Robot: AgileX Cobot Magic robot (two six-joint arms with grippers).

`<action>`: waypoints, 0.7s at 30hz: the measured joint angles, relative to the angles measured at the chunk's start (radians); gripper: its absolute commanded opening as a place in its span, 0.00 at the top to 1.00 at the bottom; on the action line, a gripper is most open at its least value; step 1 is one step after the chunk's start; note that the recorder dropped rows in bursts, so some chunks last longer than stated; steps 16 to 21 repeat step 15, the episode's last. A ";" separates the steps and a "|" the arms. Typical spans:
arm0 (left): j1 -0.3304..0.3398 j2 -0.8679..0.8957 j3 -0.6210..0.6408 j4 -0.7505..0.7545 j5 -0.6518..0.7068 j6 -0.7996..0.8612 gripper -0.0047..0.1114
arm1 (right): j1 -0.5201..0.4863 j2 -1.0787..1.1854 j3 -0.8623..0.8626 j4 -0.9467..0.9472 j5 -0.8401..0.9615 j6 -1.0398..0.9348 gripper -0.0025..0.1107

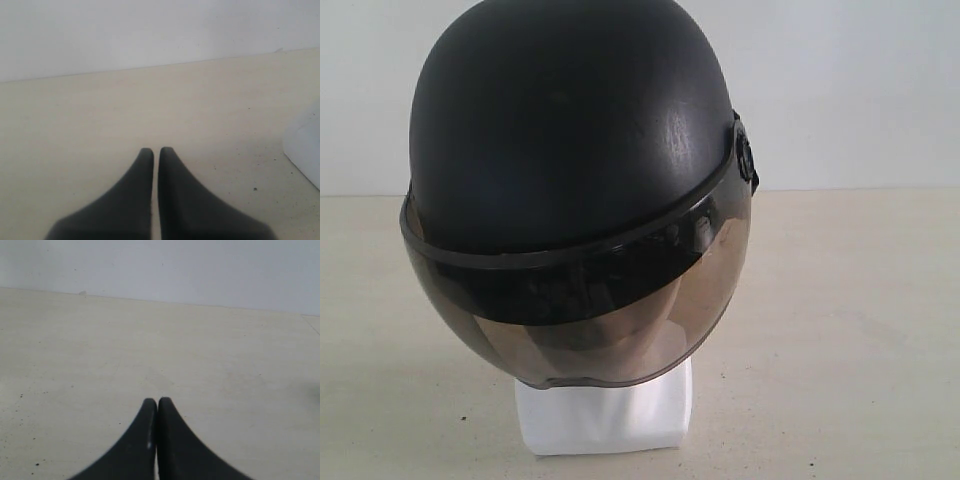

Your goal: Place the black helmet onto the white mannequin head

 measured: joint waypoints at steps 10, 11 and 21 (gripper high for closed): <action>0.000 0.000 0.000 0.000 0.000 0.000 0.92 | 0.000 0.000 0.000 -0.002 0.000 0.002 0.98; 0.000 0.000 0.000 0.000 0.000 0.000 0.92 | 0.000 0.000 0.000 -0.002 0.000 0.004 0.98; 0.000 0.000 0.000 0.000 0.000 0.000 0.92 | 0.000 0.000 0.000 -0.002 0.000 0.004 0.98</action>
